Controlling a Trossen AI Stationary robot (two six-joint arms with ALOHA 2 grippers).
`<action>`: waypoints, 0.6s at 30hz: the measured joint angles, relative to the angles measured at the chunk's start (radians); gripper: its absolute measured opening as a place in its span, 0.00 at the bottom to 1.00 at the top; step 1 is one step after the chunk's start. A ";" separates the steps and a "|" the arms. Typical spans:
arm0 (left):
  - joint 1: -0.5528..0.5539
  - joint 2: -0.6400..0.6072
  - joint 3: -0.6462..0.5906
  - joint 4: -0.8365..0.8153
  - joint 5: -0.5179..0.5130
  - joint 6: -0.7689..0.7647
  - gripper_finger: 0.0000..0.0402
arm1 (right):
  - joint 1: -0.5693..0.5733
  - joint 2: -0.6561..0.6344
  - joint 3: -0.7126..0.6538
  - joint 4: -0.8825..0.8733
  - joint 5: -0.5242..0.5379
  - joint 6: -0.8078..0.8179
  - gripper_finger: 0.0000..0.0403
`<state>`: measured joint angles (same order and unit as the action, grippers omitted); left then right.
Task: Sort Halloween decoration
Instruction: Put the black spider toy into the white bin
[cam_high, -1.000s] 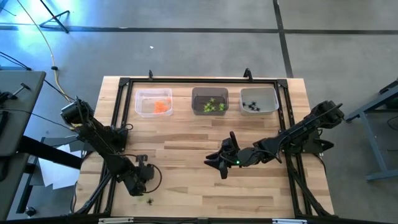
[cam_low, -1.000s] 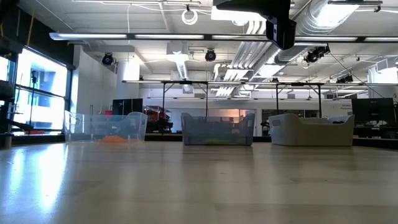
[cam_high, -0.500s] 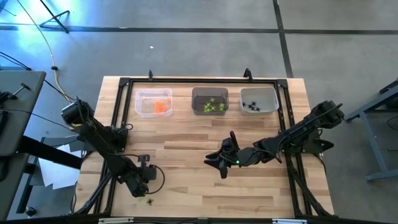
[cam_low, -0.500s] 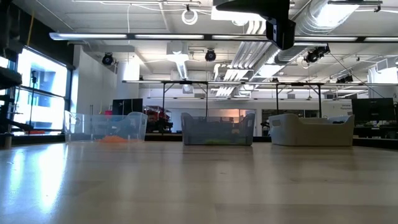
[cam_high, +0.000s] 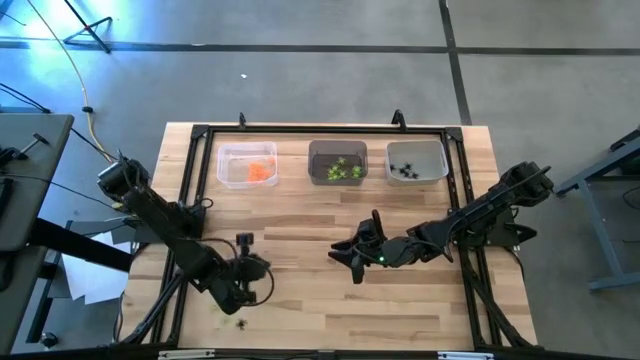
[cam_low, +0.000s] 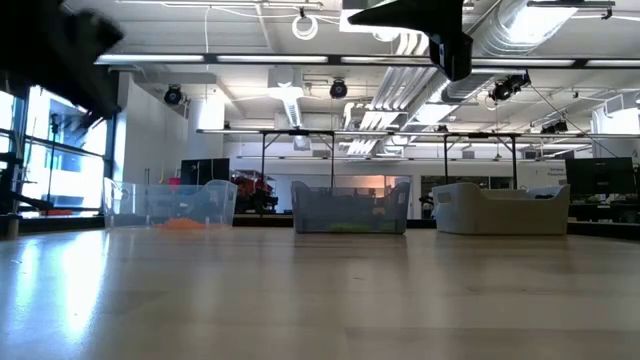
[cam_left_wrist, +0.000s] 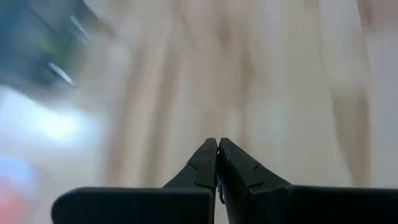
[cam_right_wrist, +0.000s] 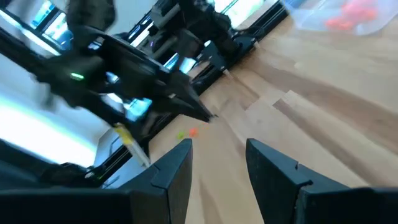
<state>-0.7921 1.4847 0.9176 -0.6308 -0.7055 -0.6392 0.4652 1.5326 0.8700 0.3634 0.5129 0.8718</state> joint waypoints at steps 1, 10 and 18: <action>0.000 -0.013 0.020 0.005 -0.077 0.025 0.00 | 0.000 0.000 0.000 0.000 0.012 -0.011 0.36; -0.076 -0.185 0.078 0.351 -0.606 0.371 0.00 | 0.000 0.004 0.000 0.088 0.200 -0.205 0.36; -0.044 -0.172 0.078 0.687 -0.632 0.668 0.00 | -0.025 0.143 0.002 0.621 0.234 -0.641 0.36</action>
<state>-0.8359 1.3130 0.9958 0.0558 -1.3374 0.0287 0.4405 1.6751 0.8719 0.9847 0.7472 0.2304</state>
